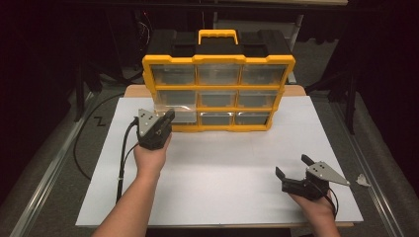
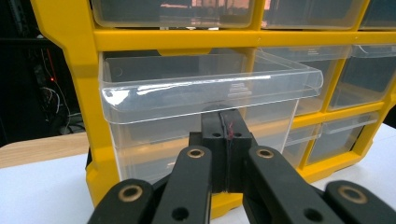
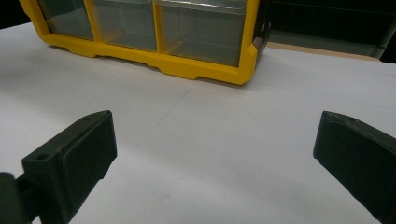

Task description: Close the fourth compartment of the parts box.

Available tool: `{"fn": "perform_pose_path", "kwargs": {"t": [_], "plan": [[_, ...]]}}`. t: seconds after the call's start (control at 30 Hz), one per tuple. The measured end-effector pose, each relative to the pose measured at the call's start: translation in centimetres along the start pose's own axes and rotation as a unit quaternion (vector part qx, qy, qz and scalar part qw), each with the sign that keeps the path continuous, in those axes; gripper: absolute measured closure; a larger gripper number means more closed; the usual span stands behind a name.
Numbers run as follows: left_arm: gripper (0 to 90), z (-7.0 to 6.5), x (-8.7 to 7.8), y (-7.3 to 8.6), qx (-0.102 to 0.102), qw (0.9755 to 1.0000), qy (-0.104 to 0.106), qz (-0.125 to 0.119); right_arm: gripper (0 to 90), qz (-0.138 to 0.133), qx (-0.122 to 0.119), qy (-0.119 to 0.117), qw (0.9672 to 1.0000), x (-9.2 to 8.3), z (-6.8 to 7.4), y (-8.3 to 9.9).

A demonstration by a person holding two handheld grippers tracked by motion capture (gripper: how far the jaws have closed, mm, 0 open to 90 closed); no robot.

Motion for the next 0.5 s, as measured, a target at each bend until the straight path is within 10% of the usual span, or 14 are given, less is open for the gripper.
{"fn": "perform_pose_path", "kwargs": {"t": [0.5], "plan": [[89.8, 0.6, 1.6, -0.2, -0.002, 0.9999, -0.008, 0.007, 0.9, -0.002, 0.003, -0.001, 1.0000, -0.1, 0.1, -0.1]]}}
Point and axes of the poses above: each handheld gripper's, and its own axes: x roughly forward along the jaws, y roughly out of its underside, z roughly to its left, the point moved 4 cm from there along x, roughly forward along the jaws, and after that the axes turned 9 degrees about -z, right-handed, at the moved point
